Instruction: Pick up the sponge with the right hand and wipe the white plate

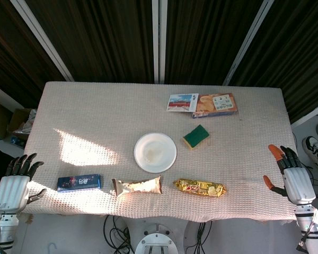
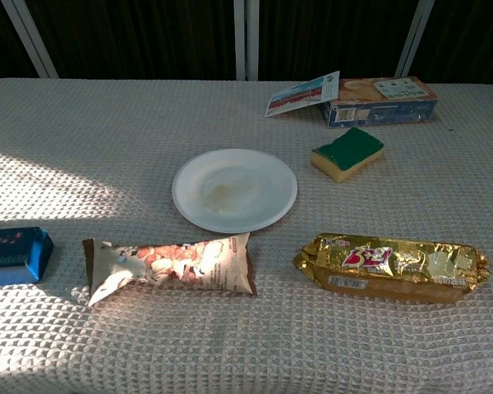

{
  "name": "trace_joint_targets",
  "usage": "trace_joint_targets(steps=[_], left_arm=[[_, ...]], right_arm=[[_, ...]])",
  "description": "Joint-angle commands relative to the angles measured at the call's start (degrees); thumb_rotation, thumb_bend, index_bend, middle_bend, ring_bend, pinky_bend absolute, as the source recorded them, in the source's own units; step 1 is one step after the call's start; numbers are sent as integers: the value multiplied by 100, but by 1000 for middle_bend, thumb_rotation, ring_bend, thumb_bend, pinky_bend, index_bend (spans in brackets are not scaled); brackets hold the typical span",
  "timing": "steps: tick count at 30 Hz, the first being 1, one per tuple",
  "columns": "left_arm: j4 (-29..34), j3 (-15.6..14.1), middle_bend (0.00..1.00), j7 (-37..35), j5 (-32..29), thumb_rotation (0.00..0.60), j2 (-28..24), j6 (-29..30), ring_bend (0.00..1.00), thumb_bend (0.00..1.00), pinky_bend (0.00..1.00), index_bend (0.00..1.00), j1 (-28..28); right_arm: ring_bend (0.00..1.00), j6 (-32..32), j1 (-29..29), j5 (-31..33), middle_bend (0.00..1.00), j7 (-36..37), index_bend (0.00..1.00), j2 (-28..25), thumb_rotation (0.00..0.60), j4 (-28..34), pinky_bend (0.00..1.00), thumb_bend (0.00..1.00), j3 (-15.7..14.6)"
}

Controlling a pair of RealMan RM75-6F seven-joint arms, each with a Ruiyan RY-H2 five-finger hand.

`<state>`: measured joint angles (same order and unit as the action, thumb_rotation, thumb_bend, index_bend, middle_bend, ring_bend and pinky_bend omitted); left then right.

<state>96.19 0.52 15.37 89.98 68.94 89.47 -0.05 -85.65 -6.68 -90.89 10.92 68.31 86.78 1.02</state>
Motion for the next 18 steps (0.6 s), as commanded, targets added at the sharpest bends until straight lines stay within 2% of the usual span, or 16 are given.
trace_joint_targets(steps=[1,6,10,14,18], left_arm=[[-5,12,120,-2,-22,600,6,-38,96,69,118,270,-29],[-25,5,120,-16,9,600,12,-74,96,68,118,270,-70],[-8,-9,120,8,44,600,8,-50,96,68,118,270,-71],[49,-35,120,59,40,600,13,-17,97,68,118,270,-40],[107,-56,120,122,-8,600,14,-19,96,68,118,270,-12]], right_arm=[[0,4,4,4,96,-11,9,16,600,-10,0,249,2],[0,73,-83,-75,96,-109,9,6,600,-42,0,259,29],[0,526,-584,-329,103,-385,19,-98,600,39,0,258,181],[0,1457,-1451,-380,146,-1258,168,28,600,-157,0,209,541],[0,2617,-2291,-180,155,-1497,228,349,600,-451,0,140,737]])
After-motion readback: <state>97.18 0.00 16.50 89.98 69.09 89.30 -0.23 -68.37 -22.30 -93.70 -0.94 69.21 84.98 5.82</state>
